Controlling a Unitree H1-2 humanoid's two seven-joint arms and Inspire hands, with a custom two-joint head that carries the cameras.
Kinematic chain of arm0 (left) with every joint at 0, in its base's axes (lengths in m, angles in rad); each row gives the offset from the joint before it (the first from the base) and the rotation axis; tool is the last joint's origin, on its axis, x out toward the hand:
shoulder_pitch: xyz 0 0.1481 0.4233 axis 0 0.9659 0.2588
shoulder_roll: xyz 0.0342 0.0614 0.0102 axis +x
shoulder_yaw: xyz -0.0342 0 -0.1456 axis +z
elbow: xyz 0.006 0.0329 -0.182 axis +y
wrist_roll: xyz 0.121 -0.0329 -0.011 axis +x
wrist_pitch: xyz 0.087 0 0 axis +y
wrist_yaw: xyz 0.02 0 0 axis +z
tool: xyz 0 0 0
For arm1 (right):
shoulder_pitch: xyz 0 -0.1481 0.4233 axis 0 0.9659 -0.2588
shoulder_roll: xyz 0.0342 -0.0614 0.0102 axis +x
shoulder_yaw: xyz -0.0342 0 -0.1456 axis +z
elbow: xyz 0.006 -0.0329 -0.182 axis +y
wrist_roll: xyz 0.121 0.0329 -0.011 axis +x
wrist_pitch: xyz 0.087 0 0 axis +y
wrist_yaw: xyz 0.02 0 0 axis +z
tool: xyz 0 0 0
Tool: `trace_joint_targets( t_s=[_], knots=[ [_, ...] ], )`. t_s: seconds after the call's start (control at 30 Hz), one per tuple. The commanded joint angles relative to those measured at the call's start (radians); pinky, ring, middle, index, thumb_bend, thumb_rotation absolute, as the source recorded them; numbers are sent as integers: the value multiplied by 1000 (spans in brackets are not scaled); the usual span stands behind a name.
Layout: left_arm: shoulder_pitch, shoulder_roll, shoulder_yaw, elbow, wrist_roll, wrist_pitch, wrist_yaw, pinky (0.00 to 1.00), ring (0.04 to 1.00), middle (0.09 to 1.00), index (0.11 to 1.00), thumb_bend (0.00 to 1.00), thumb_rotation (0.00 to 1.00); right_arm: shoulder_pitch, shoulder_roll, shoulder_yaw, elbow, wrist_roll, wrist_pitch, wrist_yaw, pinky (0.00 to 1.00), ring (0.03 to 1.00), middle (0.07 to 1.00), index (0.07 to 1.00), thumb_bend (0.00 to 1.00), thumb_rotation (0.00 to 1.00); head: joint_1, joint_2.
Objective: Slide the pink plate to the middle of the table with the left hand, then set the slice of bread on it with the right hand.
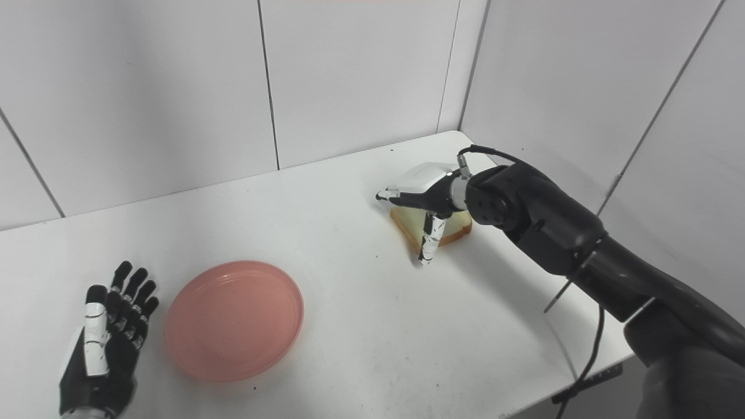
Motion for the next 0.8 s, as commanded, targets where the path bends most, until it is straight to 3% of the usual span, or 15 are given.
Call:
trace_joint_targets(
  t_s=[0.0, 0.3, 0.37, 0.77],
  knots=[
    [-9, 4, -6, -27, 2, -1, -8, 1000, 990, 988, 986, 745, 1000, -38, -46, -33, -8, -17, -37, -14, 1000, 1000, 1000, 1000, 1000, 311, 1, 1],
    [-7, 6, -8, -24, -1, -3, -11, 1000, 990, 989, 983, 750, 1000, -61, -55, -33, 3, -54, -43, 37, 1000, 1000, 1000, 1000, 1000, 334, 3, -1],
    [-7, 6, -7, -19, 0, -8, -10, 1000, 988, 986, 981, 757, 1000, -54, -57, -40, 17, -56, -69, 10, 1000, 1000, 1000, 1000, 1000, 326, 3, -1],
    [5, 7, -11, -20, -3, -15, -18, 1000, 989, 980, 976, 771, 1000, -35, -26, -82, 84, -37, -69, -54, 1000, 1000, 1000, 1000, 1000, 306, 15, -13]
  ],
)
